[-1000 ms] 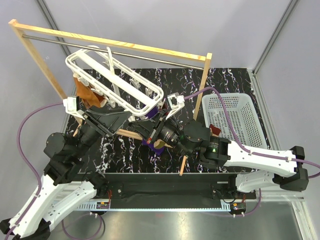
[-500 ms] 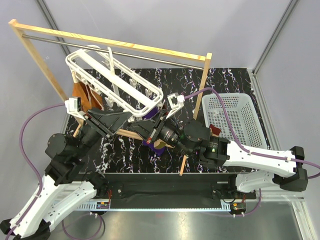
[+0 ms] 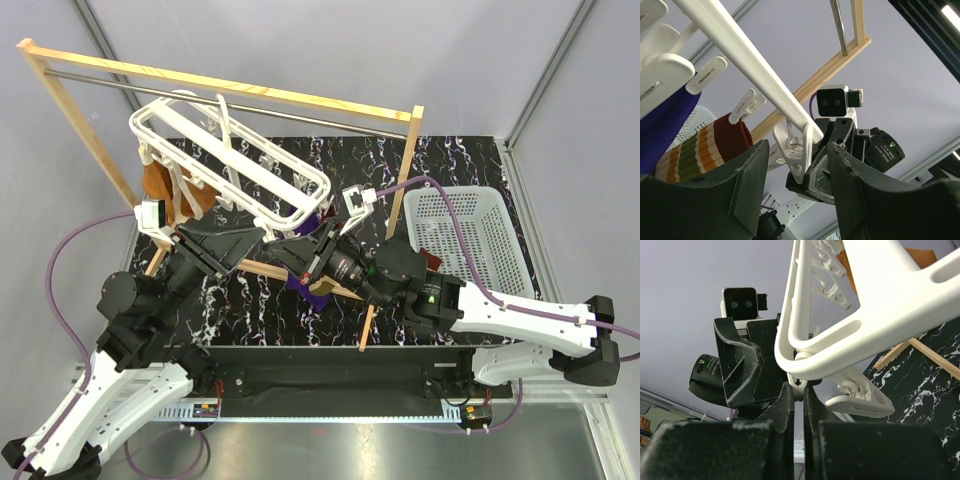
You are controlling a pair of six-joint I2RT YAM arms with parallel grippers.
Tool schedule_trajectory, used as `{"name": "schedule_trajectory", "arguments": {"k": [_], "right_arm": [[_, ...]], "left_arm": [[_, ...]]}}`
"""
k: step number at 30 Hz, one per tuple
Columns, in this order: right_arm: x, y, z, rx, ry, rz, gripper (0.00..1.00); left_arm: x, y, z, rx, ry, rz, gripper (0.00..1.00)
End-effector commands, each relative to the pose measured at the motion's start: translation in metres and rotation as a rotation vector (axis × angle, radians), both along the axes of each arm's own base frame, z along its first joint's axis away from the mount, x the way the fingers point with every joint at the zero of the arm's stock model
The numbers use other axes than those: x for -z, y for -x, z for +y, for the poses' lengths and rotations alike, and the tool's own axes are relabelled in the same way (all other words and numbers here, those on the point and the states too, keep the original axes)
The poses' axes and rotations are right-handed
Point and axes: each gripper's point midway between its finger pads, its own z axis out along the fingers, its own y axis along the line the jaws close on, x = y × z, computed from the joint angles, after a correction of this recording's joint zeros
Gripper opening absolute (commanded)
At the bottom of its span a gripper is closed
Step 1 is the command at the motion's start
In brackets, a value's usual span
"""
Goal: Clip the socks to the hanger
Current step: Open the clamp at the hanger.
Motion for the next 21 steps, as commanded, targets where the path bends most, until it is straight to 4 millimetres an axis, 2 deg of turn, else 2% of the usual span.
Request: {"name": "schedule_trajectory", "arguments": {"k": [1, 7, 11, 21], "right_arm": [[-0.0197, 0.0036, -0.0064, -0.027, -0.065, -0.003, 0.0], [-0.0179, 0.0047, -0.001, -0.047, -0.064, 0.003, 0.0], [-0.0176, 0.0056, -0.0017, -0.05, -0.072, 0.005, 0.0], [-0.0183, 0.0091, 0.0022, -0.077, -0.08, 0.011, 0.0]], "left_arm": [[-0.0153, 0.0053, -0.0003, 0.023, 0.055, -0.061, 0.55], [-0.0171, 0.0058, -0.0006, 0.031, 0.076, -0.065, 0.55], [-0.02, 0.0085, 0.0013, 0.028, 0.077, -0.084, 0.49], [-0.0159, 0.0052, 0.001, 0.025, 0.093, -0.069, 0.47]]}}
